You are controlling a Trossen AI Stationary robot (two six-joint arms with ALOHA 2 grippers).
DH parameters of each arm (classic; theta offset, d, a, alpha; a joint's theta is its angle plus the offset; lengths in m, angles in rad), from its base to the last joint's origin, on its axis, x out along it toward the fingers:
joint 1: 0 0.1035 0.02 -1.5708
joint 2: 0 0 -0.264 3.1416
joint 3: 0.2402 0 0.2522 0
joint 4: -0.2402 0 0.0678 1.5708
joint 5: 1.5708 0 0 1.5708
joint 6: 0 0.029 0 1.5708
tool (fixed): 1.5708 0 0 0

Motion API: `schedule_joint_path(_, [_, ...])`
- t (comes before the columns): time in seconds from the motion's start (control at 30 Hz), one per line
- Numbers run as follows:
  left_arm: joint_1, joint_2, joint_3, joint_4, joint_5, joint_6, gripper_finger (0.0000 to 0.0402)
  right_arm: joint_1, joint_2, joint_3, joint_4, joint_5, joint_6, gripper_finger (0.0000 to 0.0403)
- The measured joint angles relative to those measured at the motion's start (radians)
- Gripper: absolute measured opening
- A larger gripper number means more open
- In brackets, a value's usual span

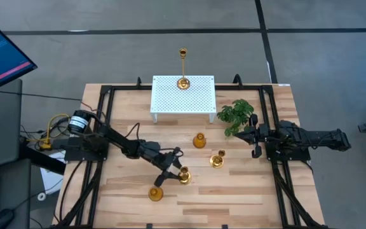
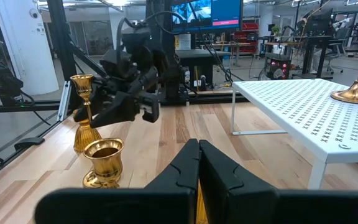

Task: Pick & Place candle stick holders
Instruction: Put the bottom gold candle holder on the shelf

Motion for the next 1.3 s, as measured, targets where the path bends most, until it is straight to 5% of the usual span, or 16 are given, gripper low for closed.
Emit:
schedule_joint_path(0.33, [0.0, 0.0, 0.006, 0.0, -0.005, 0.0, 0.0148, 0.0, 0.0, 0.0, 0.0, 0.0, -0.002, 0.0])
schedule_joint_path(1.3, [0.005, -0.017, 0.005, -0.008, -0.005, -0.007, 0.0015, 0.0, 0.0, 0.0, 0.001, 0.002, -0.026, 0.0])
